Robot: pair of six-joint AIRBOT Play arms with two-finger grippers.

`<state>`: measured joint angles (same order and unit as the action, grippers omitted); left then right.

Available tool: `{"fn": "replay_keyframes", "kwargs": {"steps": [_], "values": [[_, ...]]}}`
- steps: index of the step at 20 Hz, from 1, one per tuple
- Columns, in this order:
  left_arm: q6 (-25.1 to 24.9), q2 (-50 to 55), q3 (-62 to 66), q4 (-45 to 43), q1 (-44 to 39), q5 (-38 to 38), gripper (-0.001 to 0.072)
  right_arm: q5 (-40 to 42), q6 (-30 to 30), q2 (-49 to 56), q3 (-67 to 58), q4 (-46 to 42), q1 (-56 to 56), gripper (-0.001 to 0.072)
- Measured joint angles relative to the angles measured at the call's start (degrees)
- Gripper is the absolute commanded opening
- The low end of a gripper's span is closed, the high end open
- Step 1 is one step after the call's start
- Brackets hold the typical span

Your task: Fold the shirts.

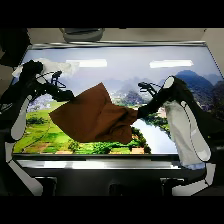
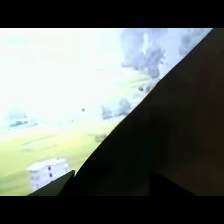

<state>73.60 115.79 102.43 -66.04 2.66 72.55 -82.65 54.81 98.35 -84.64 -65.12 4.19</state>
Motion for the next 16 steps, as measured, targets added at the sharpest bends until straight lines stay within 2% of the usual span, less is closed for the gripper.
{"fn": "replay_keyframes", "kwargs": {"steps": [4, 6, 14, 15, 16], "values": [[-0.9, 0.6, -0.2, 0.6, -0.7, 4.6, 0.0112, 0.1, 0.0, 0.3, 0.2, 0.0, 0.0, 0.0694], [-1.2, 0.7, -0.2, 1.4, -0.8, 5.4, 0.0035, 0.7, 0.0, 0.4, 0.9, 0.2, 0.0, 0.0693], [-1.6, 0.5, 0.1, 3.5, -0.6, 6.0, 0.0026, 6.9, -0.1, 4.1, 3.2, 7.7, 0.1, 0.0691], [-1.6, 0.5, 0.2, 3.5, -0.5, 6.1, 0.0026, 7.3, 0.1, 4.9, 3.2, 9.6, 0.0, 0.0662], [-1.4, 0.4, 0.2, 3.5, -0.4, 6.1, 0.0026, 7.7, 0.2, 5.7, 3.2, 11.6, 0.0, 0.0536]]}}
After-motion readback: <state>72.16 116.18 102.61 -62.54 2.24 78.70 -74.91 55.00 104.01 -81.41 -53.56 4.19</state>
